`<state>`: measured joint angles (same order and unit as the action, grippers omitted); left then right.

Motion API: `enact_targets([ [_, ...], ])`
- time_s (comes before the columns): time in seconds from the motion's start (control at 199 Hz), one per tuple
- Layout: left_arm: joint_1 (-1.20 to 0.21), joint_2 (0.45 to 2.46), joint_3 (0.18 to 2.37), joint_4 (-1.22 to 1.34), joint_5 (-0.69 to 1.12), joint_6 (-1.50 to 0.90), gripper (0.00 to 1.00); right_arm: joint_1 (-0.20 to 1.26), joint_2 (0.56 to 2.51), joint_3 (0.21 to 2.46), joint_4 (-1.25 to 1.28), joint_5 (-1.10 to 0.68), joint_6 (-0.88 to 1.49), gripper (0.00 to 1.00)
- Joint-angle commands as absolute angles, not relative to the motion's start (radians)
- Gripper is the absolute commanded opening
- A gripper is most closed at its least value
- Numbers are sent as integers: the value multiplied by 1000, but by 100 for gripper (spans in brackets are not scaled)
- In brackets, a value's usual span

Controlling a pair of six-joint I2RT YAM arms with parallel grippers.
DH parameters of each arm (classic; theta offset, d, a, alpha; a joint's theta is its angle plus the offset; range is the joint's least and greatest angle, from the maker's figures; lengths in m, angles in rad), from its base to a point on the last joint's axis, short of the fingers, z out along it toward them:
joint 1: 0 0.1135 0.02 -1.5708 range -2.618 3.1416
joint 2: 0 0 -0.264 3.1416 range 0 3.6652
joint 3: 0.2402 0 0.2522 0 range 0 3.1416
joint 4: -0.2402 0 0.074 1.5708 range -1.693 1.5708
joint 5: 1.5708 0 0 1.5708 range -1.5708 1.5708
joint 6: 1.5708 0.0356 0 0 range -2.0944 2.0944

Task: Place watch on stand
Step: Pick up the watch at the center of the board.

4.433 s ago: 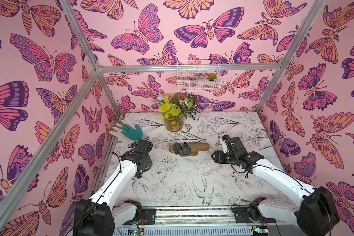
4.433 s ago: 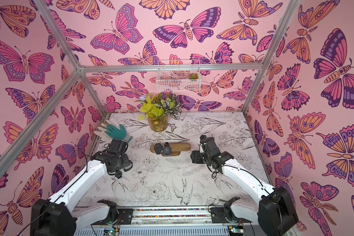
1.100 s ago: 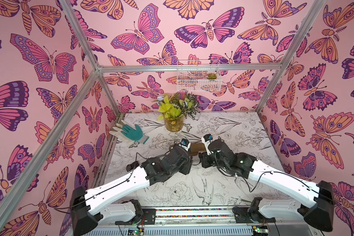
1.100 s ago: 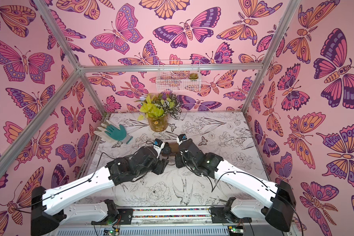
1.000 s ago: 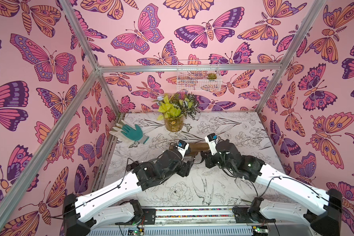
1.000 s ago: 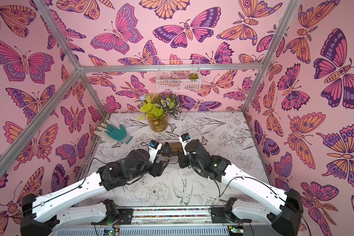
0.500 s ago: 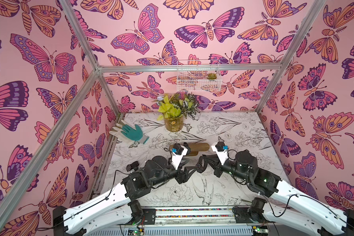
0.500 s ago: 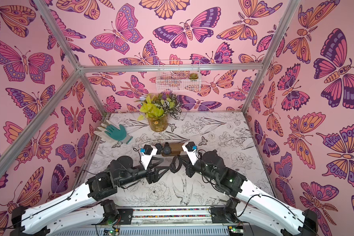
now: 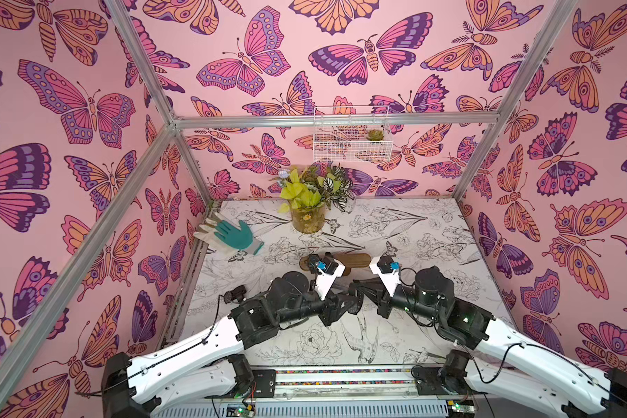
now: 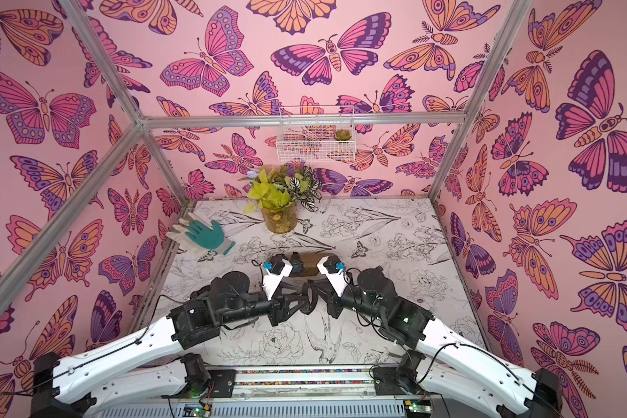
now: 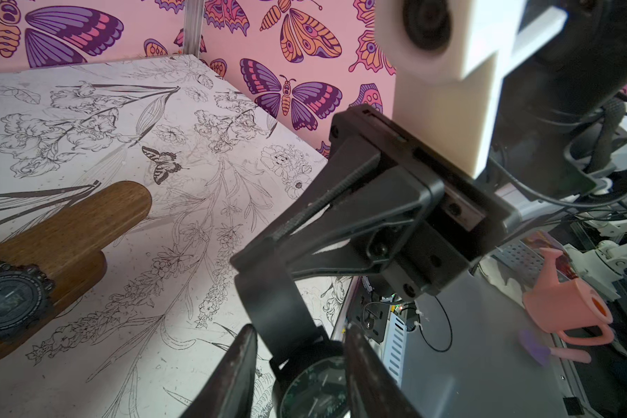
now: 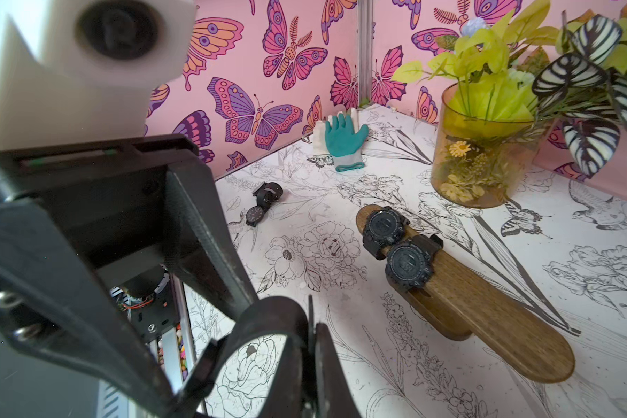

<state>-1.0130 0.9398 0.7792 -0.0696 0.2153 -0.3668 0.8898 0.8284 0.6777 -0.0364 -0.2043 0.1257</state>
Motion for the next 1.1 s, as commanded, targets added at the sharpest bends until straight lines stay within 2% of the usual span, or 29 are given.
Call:
enact_targets([
  [0.0, -1006, 946, 794, -19, 257, -383, 39, 884, 825, 672, 3, -264, 106, 4],
  [0.271, -996, 982, 796, 8, 296, -408, 34, 884, 809, 645, 39, -293, 104, 6],
  [0.638, -995, 992, 773, 85, 296, -438, 13, 885, 835, 624, 90, -210, 106, 7],
  [0.949, -993, 1023, 780, 103, 278, -451, 10, 888, 854, 608, 139, -213, 120, 8],
  [1.099, -991, 1020, 775, 107, 248, -455, 1, 888, 859, 623, 98, -186, 120, 11],
])
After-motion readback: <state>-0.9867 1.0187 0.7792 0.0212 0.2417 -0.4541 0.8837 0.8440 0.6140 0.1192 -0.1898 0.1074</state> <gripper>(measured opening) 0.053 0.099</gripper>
